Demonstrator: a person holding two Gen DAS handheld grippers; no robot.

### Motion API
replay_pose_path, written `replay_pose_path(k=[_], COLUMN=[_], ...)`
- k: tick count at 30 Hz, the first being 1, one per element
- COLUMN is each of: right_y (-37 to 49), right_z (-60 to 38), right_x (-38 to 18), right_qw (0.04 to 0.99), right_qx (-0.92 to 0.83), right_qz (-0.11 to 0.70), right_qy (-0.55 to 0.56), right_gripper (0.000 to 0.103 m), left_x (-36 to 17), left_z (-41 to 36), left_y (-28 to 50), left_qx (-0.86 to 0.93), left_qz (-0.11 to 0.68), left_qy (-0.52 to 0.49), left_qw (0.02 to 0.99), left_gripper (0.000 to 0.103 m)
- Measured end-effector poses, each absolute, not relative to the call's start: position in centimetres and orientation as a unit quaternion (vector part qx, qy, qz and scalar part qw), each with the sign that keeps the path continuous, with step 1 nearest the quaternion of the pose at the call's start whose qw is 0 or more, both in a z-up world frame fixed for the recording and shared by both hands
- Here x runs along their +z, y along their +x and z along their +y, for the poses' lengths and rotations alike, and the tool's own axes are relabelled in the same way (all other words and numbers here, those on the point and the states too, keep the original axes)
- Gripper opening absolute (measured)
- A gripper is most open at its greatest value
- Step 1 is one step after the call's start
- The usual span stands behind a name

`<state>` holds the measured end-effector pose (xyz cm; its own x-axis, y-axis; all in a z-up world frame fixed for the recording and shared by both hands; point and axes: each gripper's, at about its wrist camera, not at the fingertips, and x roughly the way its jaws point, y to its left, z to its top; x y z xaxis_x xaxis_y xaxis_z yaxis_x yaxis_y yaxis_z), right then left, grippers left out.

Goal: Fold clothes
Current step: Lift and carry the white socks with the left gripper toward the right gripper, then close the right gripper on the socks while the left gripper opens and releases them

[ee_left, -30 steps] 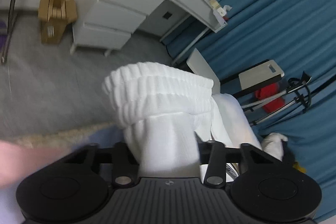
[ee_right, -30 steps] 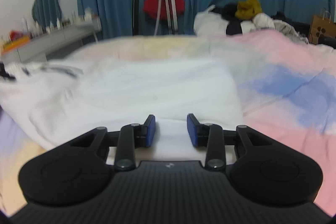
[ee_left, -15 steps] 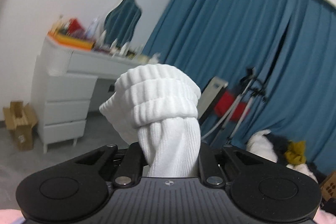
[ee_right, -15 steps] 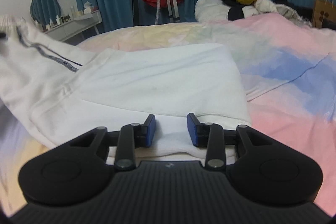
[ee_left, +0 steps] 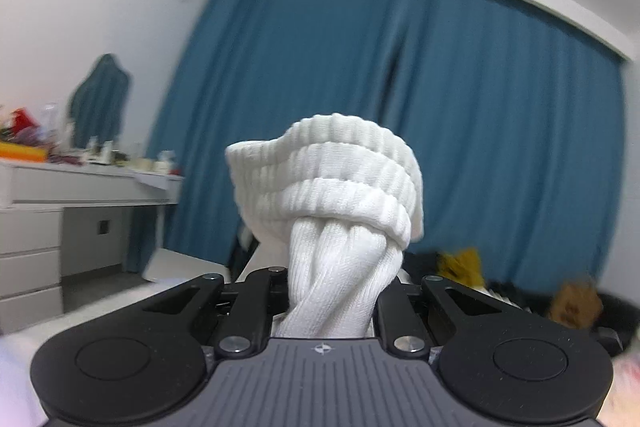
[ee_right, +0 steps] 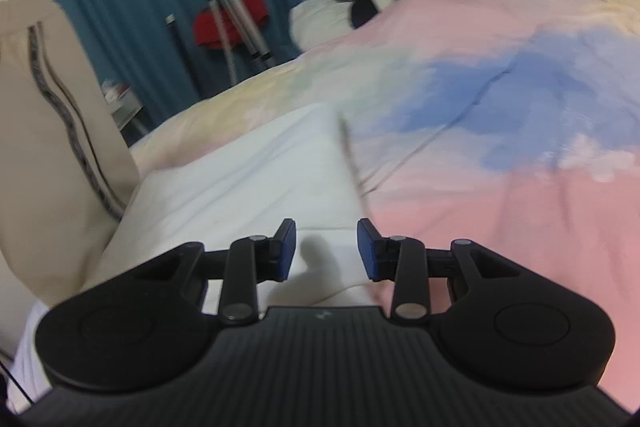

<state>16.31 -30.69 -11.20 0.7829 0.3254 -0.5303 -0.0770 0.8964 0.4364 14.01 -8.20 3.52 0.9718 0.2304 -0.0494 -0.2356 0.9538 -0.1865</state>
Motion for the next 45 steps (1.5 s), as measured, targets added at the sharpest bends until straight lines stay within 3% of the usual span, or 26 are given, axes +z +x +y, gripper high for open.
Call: replay_pose_path(k=[9,14,17,18,20,22,24,29,32,36,45], right_y=[16.6,17.1,17.4,17.5,17.3,17.0,16.6,15.9,16.3,17.1,22.4], right_z=[-34.9,-36.1,-36.3,-36.2,-36.3,-36.4,-36.6,-37.2,-37.0,-36.9,-34.7], right_x=[-11.6,-12.3,-12.2,-12.2,-12.0,-11.8,-11.5,-10.9,-10.7,-10.7,-10.3], right_qw=[0.921,0.91,0.909,0.909,0.908,0.911,0.915,0.913,0.909,0.894,0.897], right_qx=[0.053,0.062,0.069,0.074,0.082,0.08,0.076,0.079,0.089,0.124,0.209], right_qz=[0.298,0.289,0.277,0.274,0.268,0.255,0.24,0.213,0.22,0.229,0.284], right_qy=[0.245,0.29,0.303,0.306,0.313,0.314,0.315,0.339,0.343,0.364,0.267], right_gripper=[0.038,0.038,0.038,0.038,0.037,0.037,0.038,0.038,0.039,0.047,0.047], left_x=[-9.3,-11.9,-12.5,-12.7,-12.9,-13.0,-13.3,-13.3,-12.4,-12.1,-10.6], left_z=[-22.2,-24.3,-21.5,-20.4,-18.4,-17.8,-18.3,-15.6,-13.0,-9.7,-5.8], left_y=[16.4,17.0,18.4,18.6,18.3,17.4,16.1,13.6,12.8,11.1,8.9], left_qx=[0.054,0.031,0.011,0.003,-0.016,-0.057,-0.127,-0.169,-0.158,-0.138,-0.124], left_qz=[0.133,0.142,0.16,0.168,0.183,0.196,0.21,0.206,0.223,0.244,0.264], left_qy=[0.033,0.092,0.112,0.118,0.128,0.146,0.188,0.301,0.306,0.314,0.276], left_qw=[0.989,0.985,0.981,0.979,0.975,0.968,0.951,0.916,0.912,0.907,0.916], left_gripper=[0.013,0.015,0.022,0.028,0.056,0.09,0.097,0.097,0.098,0.099,0.1])
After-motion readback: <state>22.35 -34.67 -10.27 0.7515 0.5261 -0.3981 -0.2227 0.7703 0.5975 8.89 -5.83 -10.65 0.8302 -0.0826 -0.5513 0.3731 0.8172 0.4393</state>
